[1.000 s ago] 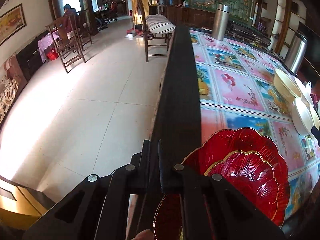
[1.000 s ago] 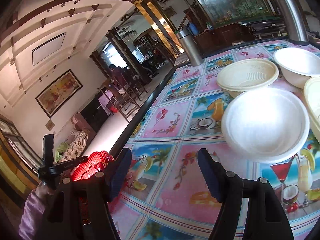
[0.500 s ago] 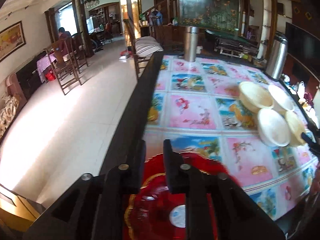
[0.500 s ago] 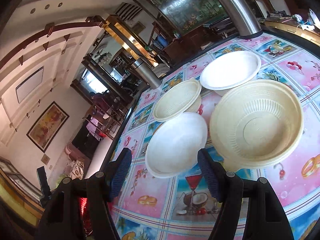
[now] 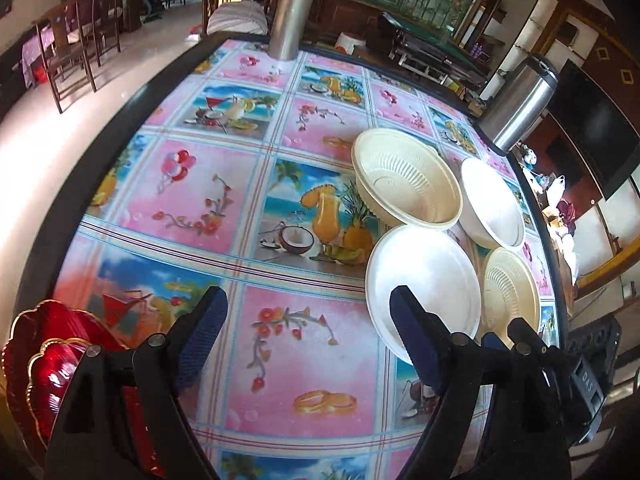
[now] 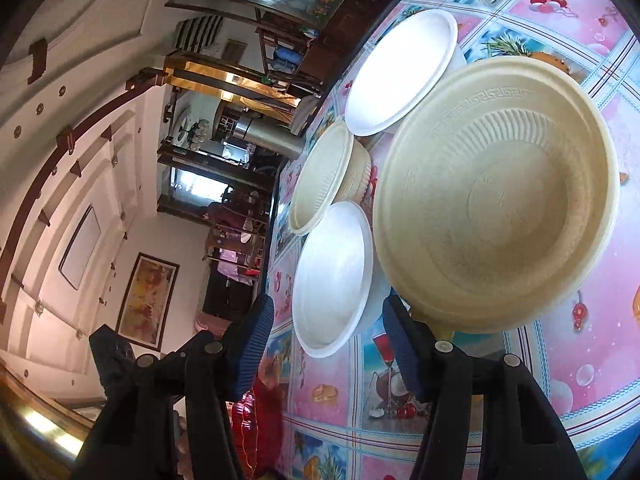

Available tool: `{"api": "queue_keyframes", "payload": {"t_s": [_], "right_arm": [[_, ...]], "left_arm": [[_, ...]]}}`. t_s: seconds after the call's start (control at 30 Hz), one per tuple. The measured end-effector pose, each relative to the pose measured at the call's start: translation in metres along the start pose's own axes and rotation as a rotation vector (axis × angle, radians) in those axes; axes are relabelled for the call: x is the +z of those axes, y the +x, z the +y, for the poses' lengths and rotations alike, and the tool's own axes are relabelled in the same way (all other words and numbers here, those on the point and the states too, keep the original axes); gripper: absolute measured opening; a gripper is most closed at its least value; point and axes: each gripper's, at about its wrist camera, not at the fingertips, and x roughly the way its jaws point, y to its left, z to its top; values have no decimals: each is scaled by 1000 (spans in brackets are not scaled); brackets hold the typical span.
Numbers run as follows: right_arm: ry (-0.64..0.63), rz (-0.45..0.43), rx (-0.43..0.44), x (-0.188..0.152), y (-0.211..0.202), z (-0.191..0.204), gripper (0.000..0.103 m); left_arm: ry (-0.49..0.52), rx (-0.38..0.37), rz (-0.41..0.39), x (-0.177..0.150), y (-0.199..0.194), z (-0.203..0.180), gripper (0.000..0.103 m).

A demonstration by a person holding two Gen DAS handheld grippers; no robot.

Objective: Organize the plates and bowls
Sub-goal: 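Move the left tool to the flat white plate and grip its rim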

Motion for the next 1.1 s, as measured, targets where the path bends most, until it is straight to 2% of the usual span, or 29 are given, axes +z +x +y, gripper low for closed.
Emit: {"api": "queue_keyframes", "payload": {"t_s": [0.2,0.37,0.5,0.63,0.93,1.0,1.07,1.1], "right_arm": [[-34,6,-31,3,19,7,56],[-79,6,-31,-1,17,14,56],[-61,13,-62,-2,20,13,57],[-32,25,-50,-2,26,9,57],[6,-3,-33,0,31,-6,54],[-4,-25,-48,0,30,-6,49],[6,-27,-48,2,31,-9,43],[14,-19,-45,1,32,-11,41]], "left_arm": [[-14,-14,107,9,33,-11,84],[-34,-23,131,13,41,-13,84],[-54,-98,175,12,49,-19,84],[-54,-158,212,9,55,-26,84],[-41,-208,194,10,56,-30,82],[-34,-202,189,10,57,-31,76],[-30,-200,189,11,60,-32,63],[-29,-199,188,11,61,-32,61]]}}
